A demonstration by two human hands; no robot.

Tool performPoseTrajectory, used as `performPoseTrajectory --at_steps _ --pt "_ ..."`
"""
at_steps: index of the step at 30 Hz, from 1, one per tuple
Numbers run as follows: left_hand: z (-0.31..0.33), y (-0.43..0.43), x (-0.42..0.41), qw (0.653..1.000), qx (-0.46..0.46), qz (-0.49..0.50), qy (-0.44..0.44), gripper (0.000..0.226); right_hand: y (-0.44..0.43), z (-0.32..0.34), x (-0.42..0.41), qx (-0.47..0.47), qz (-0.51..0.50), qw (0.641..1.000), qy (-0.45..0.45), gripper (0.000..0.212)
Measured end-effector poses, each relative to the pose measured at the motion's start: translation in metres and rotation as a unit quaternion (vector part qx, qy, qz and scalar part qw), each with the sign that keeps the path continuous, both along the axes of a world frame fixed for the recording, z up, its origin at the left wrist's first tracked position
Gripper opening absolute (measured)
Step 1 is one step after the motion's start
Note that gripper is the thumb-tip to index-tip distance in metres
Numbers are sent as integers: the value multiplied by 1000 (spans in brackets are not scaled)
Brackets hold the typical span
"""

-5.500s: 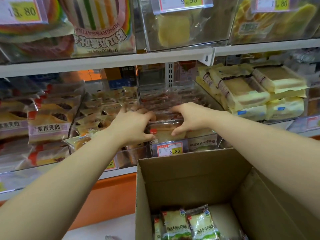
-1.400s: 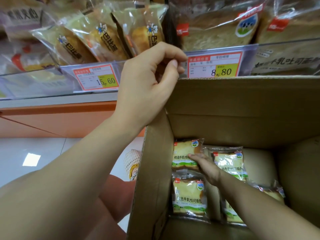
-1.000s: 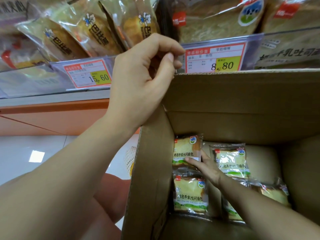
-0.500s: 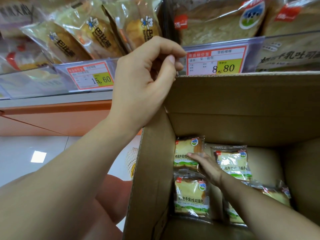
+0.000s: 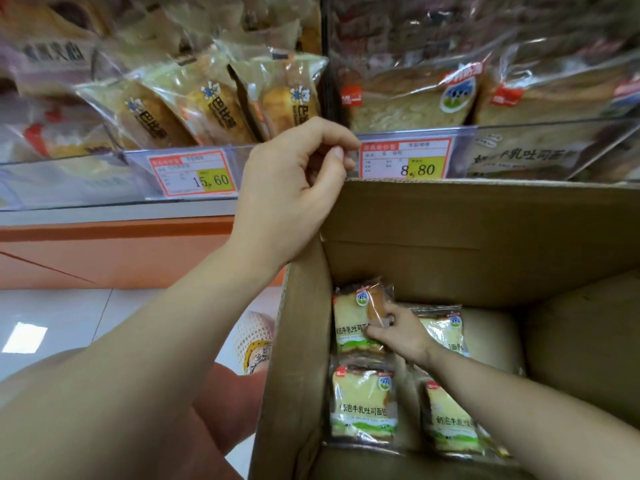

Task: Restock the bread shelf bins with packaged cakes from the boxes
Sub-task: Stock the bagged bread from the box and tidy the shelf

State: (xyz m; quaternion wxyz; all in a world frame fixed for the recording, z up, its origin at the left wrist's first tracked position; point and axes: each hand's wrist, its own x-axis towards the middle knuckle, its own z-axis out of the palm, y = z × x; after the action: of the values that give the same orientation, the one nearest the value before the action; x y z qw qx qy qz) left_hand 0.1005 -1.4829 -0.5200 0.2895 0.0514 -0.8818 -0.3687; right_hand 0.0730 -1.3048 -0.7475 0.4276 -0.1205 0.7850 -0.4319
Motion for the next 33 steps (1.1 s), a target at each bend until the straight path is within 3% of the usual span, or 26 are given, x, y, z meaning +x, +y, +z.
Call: performPoseTrajectory --at_steps 5,7,11,13,17,24,26,30,33 --pt "1 -3 0 996 -80 -3 -33 19 8 75 -9 19 98 990 97 19" --pt "4 -2 2 992 -112 -10 -57 19 16 105 -10 27 111 985 132 25" --pt "13 3 15 976 -187 -47 -98 20 38 165 -3 20 124 974 189 20" --pt "20 8 23 975 -184 -75 -96 20 48 195 1 8 102 971 217 22" --pt "39 22 32 981 -119 -91 -126 31 64 249 6 -33 40 966 252 36" --pt "69 38 52 980 64 -97 -160 87 77 300 20 -120 -71 955 262 57" --pt "71 39 55 969 125 -115 -178 101 76 313 24 -186 -93 949 236 45" --pt "74 44 55 938 216 -183 -202 104 71 327 23 -304 -122 929 172 49" --pt "80 49 52 924 285 -198 -158 99 63 332 18 -324 -143 922 156 54"
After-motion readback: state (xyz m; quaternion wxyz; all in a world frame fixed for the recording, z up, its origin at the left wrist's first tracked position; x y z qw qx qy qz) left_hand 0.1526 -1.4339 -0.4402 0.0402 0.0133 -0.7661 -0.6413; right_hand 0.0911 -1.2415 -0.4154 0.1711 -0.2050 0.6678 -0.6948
